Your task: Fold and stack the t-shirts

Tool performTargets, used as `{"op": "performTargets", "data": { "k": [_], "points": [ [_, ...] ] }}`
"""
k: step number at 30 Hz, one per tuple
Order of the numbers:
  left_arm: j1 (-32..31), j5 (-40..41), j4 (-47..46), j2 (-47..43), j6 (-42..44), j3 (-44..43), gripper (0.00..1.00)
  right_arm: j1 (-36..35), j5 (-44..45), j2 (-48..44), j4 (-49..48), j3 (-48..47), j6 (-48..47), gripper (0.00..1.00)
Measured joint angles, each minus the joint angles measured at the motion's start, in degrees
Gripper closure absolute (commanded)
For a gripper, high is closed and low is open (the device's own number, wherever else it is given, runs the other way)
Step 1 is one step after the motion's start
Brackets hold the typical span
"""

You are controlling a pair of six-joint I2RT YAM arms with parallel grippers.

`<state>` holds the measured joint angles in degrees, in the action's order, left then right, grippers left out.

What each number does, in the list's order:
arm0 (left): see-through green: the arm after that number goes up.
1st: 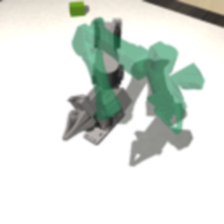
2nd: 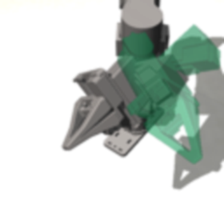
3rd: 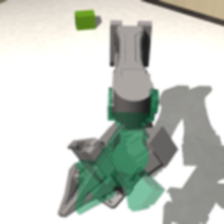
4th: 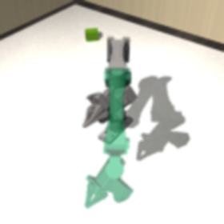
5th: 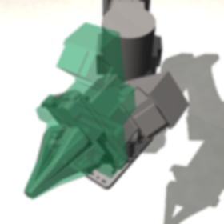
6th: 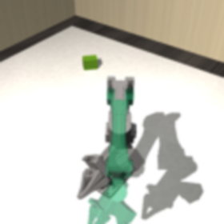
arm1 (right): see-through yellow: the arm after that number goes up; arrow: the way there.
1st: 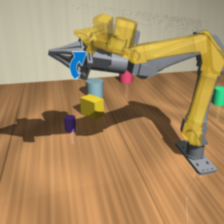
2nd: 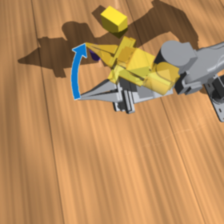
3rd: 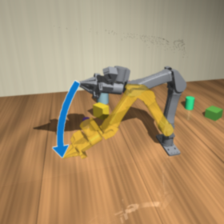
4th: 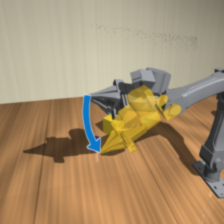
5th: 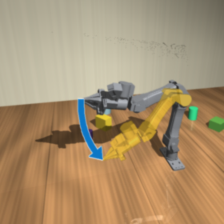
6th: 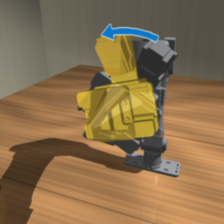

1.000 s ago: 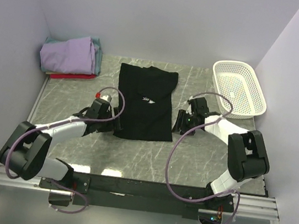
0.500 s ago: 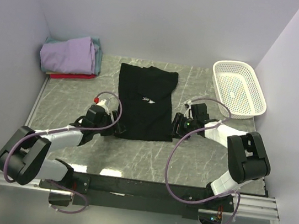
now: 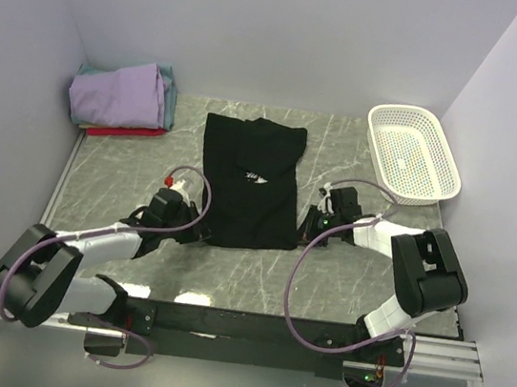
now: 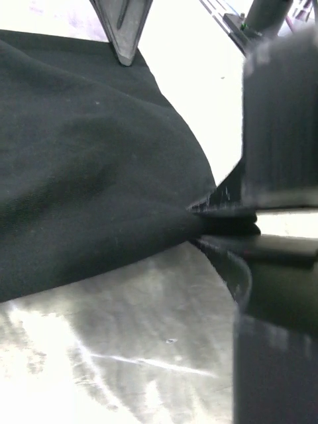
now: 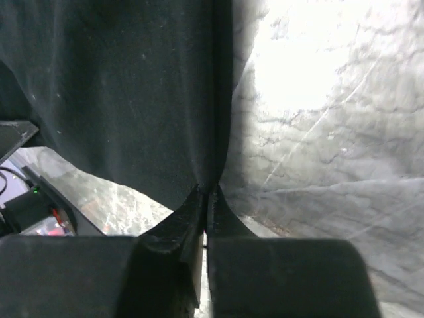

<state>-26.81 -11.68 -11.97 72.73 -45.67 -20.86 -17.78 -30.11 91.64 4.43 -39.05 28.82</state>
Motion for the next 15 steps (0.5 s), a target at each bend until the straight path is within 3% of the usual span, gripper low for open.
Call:
{"op": "performTargets", "data": {
  "k": [1, 6, 15],
  "points": [
    [-0.26, 0.26, 1.14, -0.85, -0.07, 0.02, 0.99, -0.02, -0.39, 0.00, -0.28, 0.37, 0.24, 1.00],
    [-1.18, 1.64, 7.26, -5.73, -0.44, -0.04, 0.99, -0.50, 0.11, -4.00, -0.68, 3.98, 0.81, 1.00],
    [-5.95, 4.07, 23.15, -15.67, -4.28, -0.13, 0.99, -8.98, 8.11, -27.45, 9.90, 11.80, 4.76, 1.00]
  ]
}}
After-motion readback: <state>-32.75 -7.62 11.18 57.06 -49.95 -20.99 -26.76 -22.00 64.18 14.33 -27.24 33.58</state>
